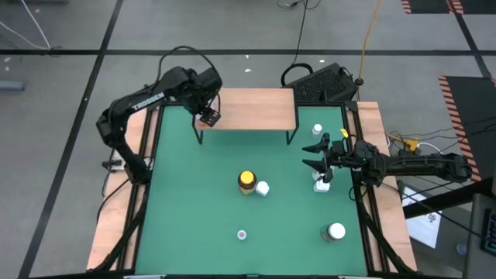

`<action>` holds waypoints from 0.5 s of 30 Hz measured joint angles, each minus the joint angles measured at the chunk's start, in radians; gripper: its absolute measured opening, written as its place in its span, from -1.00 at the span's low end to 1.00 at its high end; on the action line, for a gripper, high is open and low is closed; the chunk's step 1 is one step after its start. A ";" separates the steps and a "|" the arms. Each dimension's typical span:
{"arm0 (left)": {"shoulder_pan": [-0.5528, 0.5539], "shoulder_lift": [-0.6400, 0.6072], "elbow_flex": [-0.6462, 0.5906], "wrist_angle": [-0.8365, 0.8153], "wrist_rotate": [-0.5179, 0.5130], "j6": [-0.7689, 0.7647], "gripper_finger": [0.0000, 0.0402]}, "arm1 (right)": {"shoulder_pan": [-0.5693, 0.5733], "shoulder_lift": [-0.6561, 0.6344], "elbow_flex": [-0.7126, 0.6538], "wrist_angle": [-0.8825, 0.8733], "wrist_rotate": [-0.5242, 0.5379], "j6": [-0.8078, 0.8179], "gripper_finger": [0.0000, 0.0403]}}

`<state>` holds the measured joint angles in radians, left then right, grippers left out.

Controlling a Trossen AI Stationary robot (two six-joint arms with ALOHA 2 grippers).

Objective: Pick and place medicine bottles onto shelf by color
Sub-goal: Put the orange pill bottle on the shelf

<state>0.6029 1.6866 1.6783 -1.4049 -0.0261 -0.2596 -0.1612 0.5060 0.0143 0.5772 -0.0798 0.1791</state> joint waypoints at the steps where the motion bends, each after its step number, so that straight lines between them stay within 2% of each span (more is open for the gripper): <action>1: 0.003 0.001 0.000 0.003 0.000 0.001 0.09 | 0.000 0.000 0.000 -0.001 -0.001 0.000 0.12; 15: 0.003 0.003 -0.001 0.019 0.000 -0.031 0.29 | 0.000 0.000 0.000 -0.022 -0.001 0.000 0.12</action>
<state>0.6064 1.6894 1.6775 -1.3857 -0.0259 -0.2908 -0.1612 0.5064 0.0143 0.5556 -0.0809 0.1795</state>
